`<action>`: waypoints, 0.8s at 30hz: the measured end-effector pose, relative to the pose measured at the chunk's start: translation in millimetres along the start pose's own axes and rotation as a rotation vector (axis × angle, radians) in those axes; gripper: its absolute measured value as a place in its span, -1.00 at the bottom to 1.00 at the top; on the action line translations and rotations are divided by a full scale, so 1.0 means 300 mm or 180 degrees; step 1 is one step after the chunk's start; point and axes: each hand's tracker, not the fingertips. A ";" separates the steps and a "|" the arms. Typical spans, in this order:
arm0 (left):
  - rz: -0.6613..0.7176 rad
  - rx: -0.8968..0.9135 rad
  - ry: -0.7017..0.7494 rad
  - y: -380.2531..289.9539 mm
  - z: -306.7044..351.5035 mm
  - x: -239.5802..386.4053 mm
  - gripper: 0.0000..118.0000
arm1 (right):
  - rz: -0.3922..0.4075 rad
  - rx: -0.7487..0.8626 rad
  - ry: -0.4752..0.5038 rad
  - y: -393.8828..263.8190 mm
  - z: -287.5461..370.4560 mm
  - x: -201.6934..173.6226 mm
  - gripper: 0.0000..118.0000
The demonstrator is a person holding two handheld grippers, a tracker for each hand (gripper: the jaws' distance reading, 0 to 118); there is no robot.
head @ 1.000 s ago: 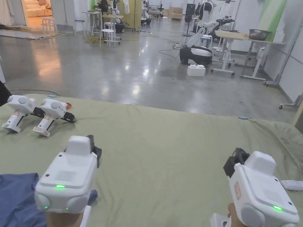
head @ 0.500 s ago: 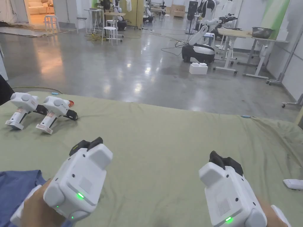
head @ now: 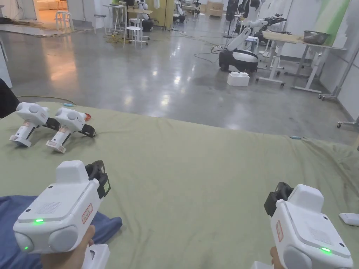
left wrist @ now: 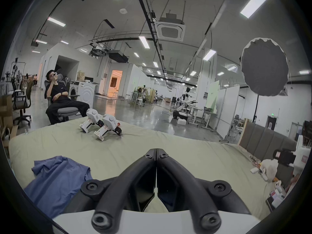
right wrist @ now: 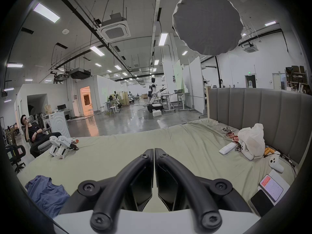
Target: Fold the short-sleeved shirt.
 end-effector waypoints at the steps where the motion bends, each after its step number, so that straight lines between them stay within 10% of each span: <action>1: -0.0031 -0.0032 -0.0015 0.004 0.009 -0.017 -1.00 | 0.0047 -0.0013 0.0006 0.002 -0.001 -0.001 -0.98; 16: 0.0155 -0.2073 0.0396 -0.084 0.028 -0.641 -0.98 | 0.0469 -0.0444 0.0275 -0.099 -0.047 -0.100 -0.98; 18: 0.0195 -0.2330 0.0441 -0.146 0.017 -0.670 -0.64 | 0.0510 -0.0498 0.0302 -0.115 -0.049 -0.124 -0.98; 21: 0.0098 -0.2572 0.0594 -0.227 0.006 -0.683 0.40 | 0.0561 -0.0545 0.0338 -0.133 -0.050 -0.149 -0.98; 24: 0.0132 -0.2859 0.0544 -0.292 -0.002 -0.673 0.59 | 0.0631 -0.0574 0.0396 -0.147 -0.044 -0.173 -0.98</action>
